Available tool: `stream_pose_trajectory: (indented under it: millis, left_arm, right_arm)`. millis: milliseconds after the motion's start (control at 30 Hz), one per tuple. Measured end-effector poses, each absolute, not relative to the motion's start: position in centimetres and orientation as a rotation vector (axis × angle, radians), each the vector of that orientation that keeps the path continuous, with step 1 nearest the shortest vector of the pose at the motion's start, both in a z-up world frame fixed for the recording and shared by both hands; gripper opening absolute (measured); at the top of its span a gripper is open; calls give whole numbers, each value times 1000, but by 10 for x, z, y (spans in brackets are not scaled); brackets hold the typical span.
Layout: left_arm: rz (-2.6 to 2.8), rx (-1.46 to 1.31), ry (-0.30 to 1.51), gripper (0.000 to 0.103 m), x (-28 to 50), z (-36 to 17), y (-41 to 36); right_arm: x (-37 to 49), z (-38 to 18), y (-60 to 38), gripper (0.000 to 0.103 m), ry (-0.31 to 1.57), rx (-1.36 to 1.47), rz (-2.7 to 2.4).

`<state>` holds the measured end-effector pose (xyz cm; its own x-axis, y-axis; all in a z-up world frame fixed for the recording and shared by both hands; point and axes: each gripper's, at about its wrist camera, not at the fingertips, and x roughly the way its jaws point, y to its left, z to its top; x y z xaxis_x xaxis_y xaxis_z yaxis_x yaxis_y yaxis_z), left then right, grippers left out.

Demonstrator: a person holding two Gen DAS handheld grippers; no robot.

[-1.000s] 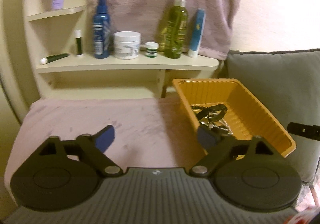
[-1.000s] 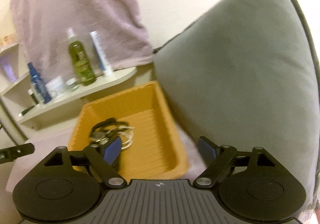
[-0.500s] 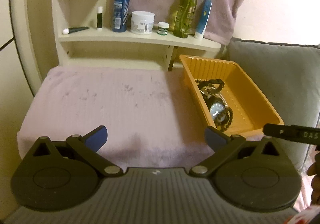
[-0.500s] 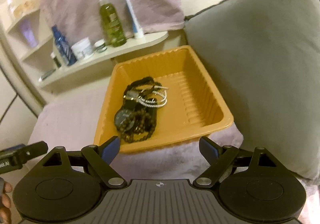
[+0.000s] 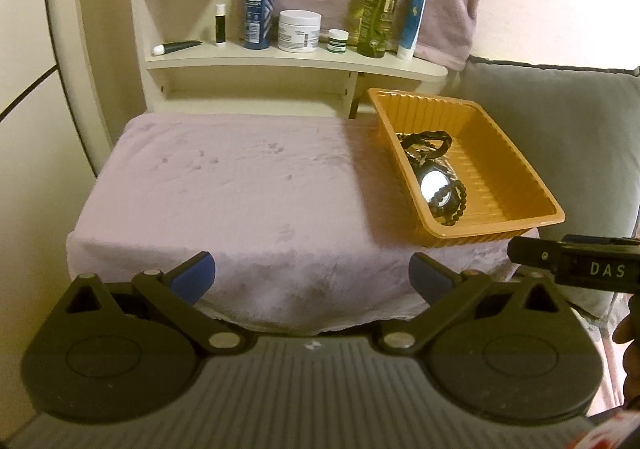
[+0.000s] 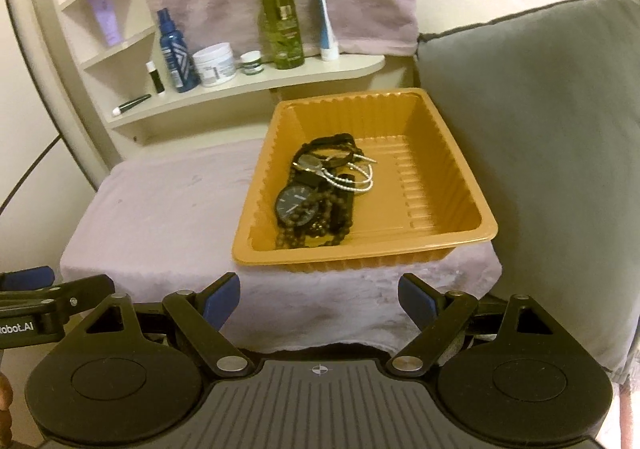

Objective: Organize jewelry

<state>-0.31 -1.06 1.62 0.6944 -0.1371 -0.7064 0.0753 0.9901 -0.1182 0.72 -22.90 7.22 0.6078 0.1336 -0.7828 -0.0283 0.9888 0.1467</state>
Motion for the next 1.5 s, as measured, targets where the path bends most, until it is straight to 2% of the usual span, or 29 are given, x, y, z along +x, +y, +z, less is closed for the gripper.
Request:
stream_pose_trajectory:
  millis: [1500]
  left_arm:
    - [-64,-55,744,102,-18,33,-9]
  right_arm:
    - [2,84,-207,86,888,75,158]
